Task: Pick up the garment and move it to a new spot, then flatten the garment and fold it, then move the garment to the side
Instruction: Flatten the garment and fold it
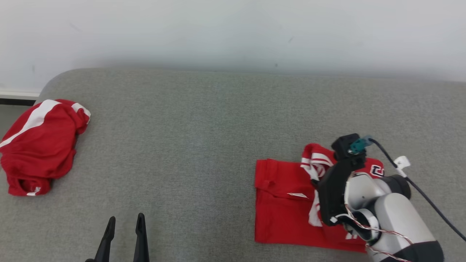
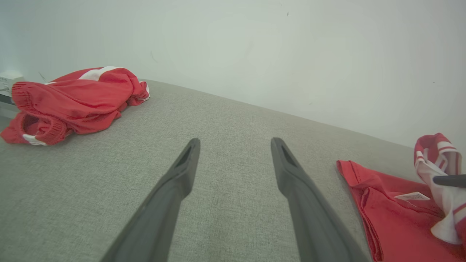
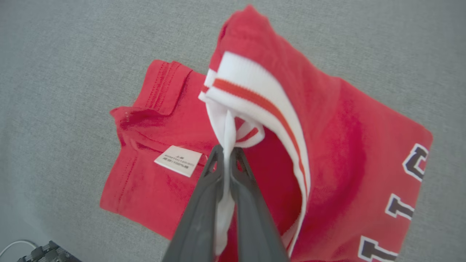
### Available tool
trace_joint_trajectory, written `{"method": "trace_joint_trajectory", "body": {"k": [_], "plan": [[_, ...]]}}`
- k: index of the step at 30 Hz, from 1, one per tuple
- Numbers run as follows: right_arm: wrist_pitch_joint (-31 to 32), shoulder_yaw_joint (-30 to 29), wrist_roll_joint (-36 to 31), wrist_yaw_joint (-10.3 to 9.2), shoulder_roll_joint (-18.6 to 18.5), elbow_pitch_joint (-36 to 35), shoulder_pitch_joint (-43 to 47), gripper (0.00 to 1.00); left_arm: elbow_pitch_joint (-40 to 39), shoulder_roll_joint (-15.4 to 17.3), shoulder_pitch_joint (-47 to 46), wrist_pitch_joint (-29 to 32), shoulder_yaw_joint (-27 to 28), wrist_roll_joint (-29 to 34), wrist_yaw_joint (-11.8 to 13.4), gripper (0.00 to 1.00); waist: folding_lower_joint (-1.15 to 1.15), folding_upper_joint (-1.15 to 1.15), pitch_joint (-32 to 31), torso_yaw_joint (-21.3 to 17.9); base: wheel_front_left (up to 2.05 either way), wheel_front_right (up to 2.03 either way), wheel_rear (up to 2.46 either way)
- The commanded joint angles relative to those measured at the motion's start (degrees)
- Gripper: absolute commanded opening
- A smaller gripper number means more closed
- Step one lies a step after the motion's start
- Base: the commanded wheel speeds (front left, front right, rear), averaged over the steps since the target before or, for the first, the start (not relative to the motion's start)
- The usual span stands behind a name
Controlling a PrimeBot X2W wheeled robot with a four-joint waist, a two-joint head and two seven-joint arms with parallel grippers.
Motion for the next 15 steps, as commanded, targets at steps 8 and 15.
{"method": "trace_joint_trajectory", "body": {"k": [8, 15], "plan": [[-2.0, 3.5, 2.3, -0.13, 3.4, 7.2, -4.5, 0.00, -0.1, 0.0, 0.3, -0.2, 0.0, -0.8, 0.0, 1.00, 0.00, 0.00, 0.3, 2.2, 0.00, 0.00, 0.00], [-3.8, 6.1, 3.4, -0.14, 5.0, 13.0, -7.6, 0.00, -0.2, 0.0, -0.7, -0.2, -0.8, -1.0, 0.3, 1.00, 0.00, 0.00, 1.5, 3.3, 0.00, 0.00, 0.00]]}}
